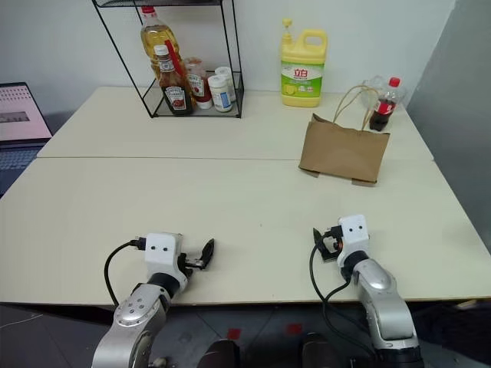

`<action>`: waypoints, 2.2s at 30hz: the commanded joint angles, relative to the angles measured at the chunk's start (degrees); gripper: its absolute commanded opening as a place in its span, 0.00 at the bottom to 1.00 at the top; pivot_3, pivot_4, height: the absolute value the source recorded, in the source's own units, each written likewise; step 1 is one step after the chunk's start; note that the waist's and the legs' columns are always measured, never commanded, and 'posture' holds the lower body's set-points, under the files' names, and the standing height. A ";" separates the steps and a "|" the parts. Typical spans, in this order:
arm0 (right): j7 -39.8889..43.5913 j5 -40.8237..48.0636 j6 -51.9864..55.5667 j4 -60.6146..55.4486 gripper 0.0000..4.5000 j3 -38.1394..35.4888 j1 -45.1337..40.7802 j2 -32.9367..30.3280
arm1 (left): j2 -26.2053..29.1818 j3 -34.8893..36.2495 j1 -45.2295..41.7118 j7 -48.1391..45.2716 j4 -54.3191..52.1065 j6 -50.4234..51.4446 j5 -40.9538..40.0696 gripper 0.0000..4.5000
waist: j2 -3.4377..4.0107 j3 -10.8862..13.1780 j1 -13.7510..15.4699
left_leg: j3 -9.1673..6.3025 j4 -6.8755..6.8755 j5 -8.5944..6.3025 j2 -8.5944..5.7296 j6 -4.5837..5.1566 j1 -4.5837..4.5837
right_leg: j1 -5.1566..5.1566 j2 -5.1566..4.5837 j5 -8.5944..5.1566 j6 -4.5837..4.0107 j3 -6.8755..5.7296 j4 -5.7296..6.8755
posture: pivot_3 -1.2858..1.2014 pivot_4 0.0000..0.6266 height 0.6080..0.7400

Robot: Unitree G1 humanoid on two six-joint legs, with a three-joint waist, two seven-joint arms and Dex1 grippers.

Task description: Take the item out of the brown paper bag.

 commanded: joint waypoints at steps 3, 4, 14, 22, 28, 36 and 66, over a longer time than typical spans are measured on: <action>0.33 0.92 0.52 -0.63 1.00 -1.08 0.88 -0.83 | -1.31 -0.05 -0.14 0.61 0.80 -1.34 -0.13 0.98 | 0.00 0.00 0.21 | 0.00 0.00 0.00 0.00 0.00 -0.01 | 0.00 0.00 0.00 0.00 0.00 -0.01 | 0.52 0.24 1.00; -0.03 0.83 0.52 -0.54 1.00 -1.15 0.93 -0.80 | -1.45 -0.02 -0.36 0.96 1.16 -1.37 0.24 0.98 | 0.00 0.00 0.38 | 0.00 0.00 0.00 0.00 0.00 -0.01 | 0.00 0.00 0.00 0.00 0.00 -0.01 | 0.52 0.24 1.00; -1.10 0.47 -0.32 1.06 1.00 -2.44 -1.42 -1.17 | -0.57 -1.20 -3.92 -1.65 2.29 -0.50 -0.15 0.98 | 0.00 0.01 0.81 | 0.00 0.01 0.00 0.00 0.00 -0.01 | 0.00 0.00 0.01 0.01 -0.01 -0.01 | 0.52 0.24 1.00; 4.80 3.58 -1.03 7.28 1.00 -9.01 -16.19 -10.66 | 11.86 -0.23 -25.92 -21.36 2.63 9.62 -13.13 0.98 | 0.09 0.87 0.89 | -0.01 0.13 0.02 -0.02 -0.01 -0.27 | -0.18 0.00 0.07 0.06 -0.05 0.08 | 0.52 0.24 1.00; 9.14 6.38 -2.07 20.90 1.00 -13.12 -33.72 -17.79 | 18.66 -0.43 -45.08 -35.87 9.43 14.63 -22.45 0.98 | 0.14 1.13 0.74 | -0.01 0.14 0.03 -0.03 0.02 -0.32 | -0.22 0.00 0.08 0.07 -0.08 0.08 | 0.52 0.24 1.00; 13.30 5.70 -10.31 51.80 1.00 -12.92 -55.73 -20.45 | 20.06 -2.37 -56.30 -42.70 21.68 9.34 -20.55 0.98 | 0.16 1.58 0.42 | 0.12 -0.15 0.13 -0.02 -0.16 -0.35 | -0.30 -0.03 0.06 0.03 -0.05 -0.12 | 0.52 0.24 1.00; 9.33 4.09 -18.39 90.22 1.00 -15.41 -81.44 -10.81 | 23.08 0.19 -56.57 -42.29 16.34 13.26 -23.12 0.98 | 0.30 1.85 -0.57 | 0.27 -0.25 0.16 -0.01 -0.21 -0.44 | -0.59 -0.08 0.06 0.02 0.02 0.17 | 0.52 0.24 1.00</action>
